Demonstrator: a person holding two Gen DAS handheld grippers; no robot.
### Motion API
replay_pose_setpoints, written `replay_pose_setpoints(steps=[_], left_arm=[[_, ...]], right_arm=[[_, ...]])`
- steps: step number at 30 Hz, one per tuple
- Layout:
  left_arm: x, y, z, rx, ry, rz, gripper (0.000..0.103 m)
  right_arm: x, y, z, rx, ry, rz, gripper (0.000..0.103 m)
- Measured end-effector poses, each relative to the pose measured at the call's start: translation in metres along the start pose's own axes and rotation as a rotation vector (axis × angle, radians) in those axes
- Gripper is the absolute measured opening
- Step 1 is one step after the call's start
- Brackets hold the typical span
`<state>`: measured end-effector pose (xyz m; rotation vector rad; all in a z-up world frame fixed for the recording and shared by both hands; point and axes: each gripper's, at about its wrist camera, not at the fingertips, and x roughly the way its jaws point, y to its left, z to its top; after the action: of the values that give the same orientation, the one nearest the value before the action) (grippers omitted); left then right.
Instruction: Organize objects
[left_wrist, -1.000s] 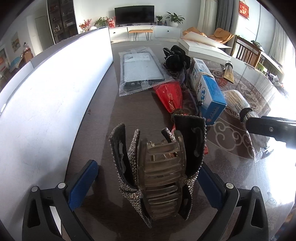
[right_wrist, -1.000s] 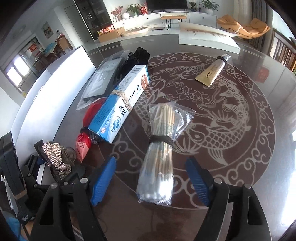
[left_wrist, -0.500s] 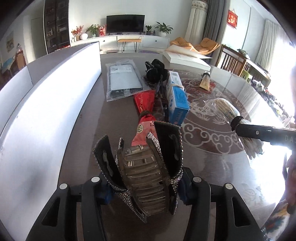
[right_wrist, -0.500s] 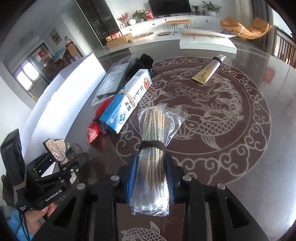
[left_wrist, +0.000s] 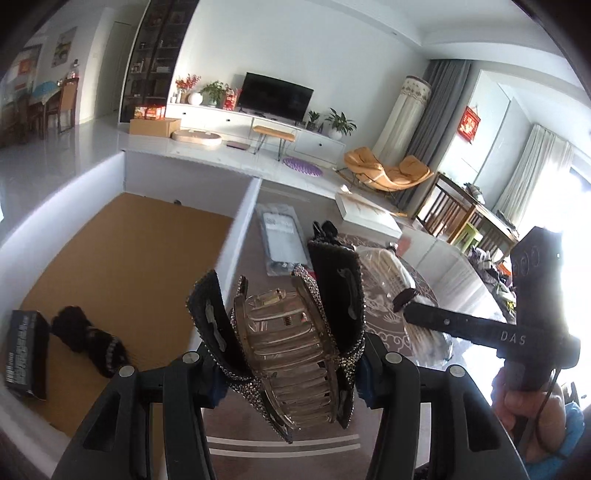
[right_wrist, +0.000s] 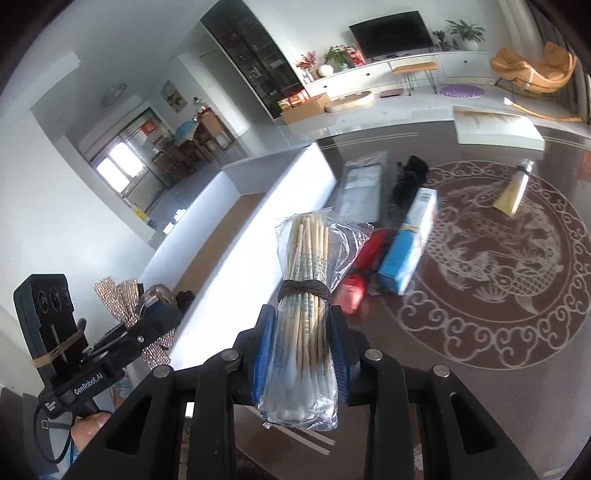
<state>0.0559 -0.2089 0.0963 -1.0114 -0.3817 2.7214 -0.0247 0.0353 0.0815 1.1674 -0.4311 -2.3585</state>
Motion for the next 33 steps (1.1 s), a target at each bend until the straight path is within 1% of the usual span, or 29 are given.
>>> replay_pose_setpoints(steps=[2, 4, 5, 7, 9, 11, 13, 14, 15, 16, 17, 18, 19, 21, 24, 25, 26, 28, 31, 33], left_arm=[[-0.02, 0.024, 0.01, -0.017, -0.022, 0.053, 0.053], [-0.035, 0.053, 0.018, -0.033, -0.042, 0.133, 0.053], [-0.042, 0.069, 0.021, -0.044, -0.044, 0.179, 0.053], [-0.05, 0.101, 0.024, -0.083, -0.039, 0.248, 0.053], [-0.052, 0.129, 0.024, -0.113, -0.018, 0.308, 0.053], [-0.047, 0.15, 0.023, -0.12, 0.009, 0.357, 0.053], [-0.039, 0.163, 0.02, -0.127, 0.041, 0.398, 0.053], [-0.033, 0.169, 0.018, -0.134, 0.078, 0.404, 0.053], [-0.024, 0.173, 0.016, -0.14, 0.124, 0.409, 0.055], [-0.015, 0.176, 0.013, -0.143, 0.165, 0.419, 0.067], [-0.008, 0.177, 0.011, -0.143, 0.186, 0.442, 0.075], [-0.004, 0.177, 0.008, -0.141, 0.192, 0.471, 0.085], [-0.003, 0.174, 0.006, -0.137, 0.182, 0.496, 0.086], [-0.003, 0.167, 0.003, -0.136, 0.14, 0.51, 0.086], [-0.011, 0.152, 0.002, -0.156, 0.07, 0.48, 0.086], [-0.014, 0.147, 0.004, -0.158, 0.046, 0.458, 0.086], [-0.015, 0.139, 0.006, -0.153, 0.025, 0.433, 0.086], [-0.019, 0.112, 0.007, -0.115, -0.008, 0.372, 0.086], [-0.015, 0.063, 0.01, -0.032, -0.031, 0.259, 0.086], [-0.009, 0.026, 0.008, 0.03, -0.027, 0.175, 0.086]], right_arm=[[0.013, 0.029, 0.002, -0.03, 0.013, 0.048, 0.03], [0.028, 0.061, 0.006, -0.067, 0.028, 0.099, 0.03], [0.036, 0.076, 0.009, -0.084, 0.038, 0.122, 0.03], [0.053, 0.109, 0.013, -0.12, 0.054, 0.17, 0.03], [0.072, 0.14, 0.017, -0.156, 0.076, 0.213, 0.03], [0.093, 0.165, 0.02, -0.182, 0.099, 0.229, 0.03], [0.115, 0.179, 0.021, -0.173, 0.13, 0.256, 0.03], [0.128, 0.185, 0.02, -0.173, 0.157, 0.265, 0.031], [0.14, 0.189, 0.017, -0.18, 0.185, 0.254, 0.034], [0.151, 0.191, 0.014, -0.189, 0.212, 0.226, 0.047], [0.158, 0.19, 0.01, -0.193, 0.227, 0.194, 0.059], [0.16, 0.186, 0.007, -0.192, 0.222, 0.172, 0.078], [0.156, 0.179, 0.003, -0.192, 0.192, 0.157, 0.085], [0.14, 0.165, -0.001, -0.218, 0.103, 0.105, 0.086], [0.115, 0.135, -0.004, -0.261, -0.024, -0.026, 0.1], [0.109, 0.122, -0.005, -0.261, -0.057, -0.074, 0.103], [0.103, 0.105, -0.007, -0.258, -0.084, -0.121, 0.103], [0.092, 0.066, -0.01, -0.242, -0.11, -0.224, 0.103], [0.081, 0.0, -0.02, -0.197, -0.08, -0.377, 0.103], [0.069, -0.044, -0.03, -0.167, -0.064, -0.461, 0.103]])
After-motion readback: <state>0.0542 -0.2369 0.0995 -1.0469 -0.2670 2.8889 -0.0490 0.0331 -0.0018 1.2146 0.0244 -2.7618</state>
